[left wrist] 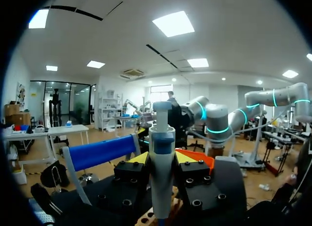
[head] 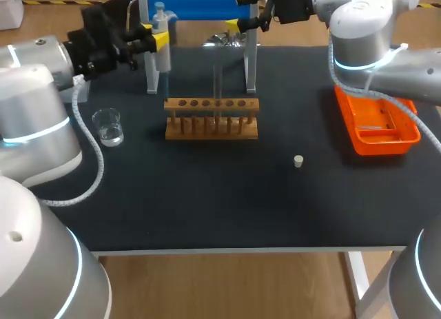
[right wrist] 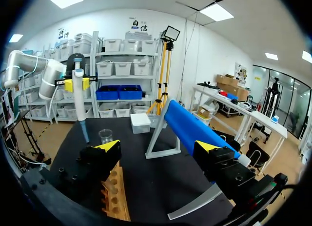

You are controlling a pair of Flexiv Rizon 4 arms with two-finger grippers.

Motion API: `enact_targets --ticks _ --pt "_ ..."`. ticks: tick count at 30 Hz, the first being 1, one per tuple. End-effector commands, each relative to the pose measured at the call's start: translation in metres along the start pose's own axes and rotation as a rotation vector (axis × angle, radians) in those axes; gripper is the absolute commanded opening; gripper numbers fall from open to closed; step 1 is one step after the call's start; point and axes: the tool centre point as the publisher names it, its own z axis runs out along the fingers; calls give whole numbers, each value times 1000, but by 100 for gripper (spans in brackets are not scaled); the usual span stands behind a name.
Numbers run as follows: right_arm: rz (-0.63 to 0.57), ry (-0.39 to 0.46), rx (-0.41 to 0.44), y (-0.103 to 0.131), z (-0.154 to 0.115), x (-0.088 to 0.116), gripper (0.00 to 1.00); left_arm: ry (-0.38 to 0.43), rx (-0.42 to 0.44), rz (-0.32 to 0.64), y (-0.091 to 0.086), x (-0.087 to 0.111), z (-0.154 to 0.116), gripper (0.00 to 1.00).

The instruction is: Invert the test tube, pick up the pipette, mount the tip to pipette, aspirate from beaker and dispense into the tube, eject the tip, return the pipette, and cap with the stopper.

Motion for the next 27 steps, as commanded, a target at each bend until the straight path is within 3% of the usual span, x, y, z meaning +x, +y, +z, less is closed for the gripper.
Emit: enact_targets --ticks 1,13,27 --pt "0 3 1 0 -1 -1 100 -48 6 -8 -2 -18 7 0" --pt "0 3 1 0 -1 -1 100 -243 37 -12 4 -64 14 0" --pt "0 3 1 0 -1 -1 100 -402 11 -27 5 -92 37 0"
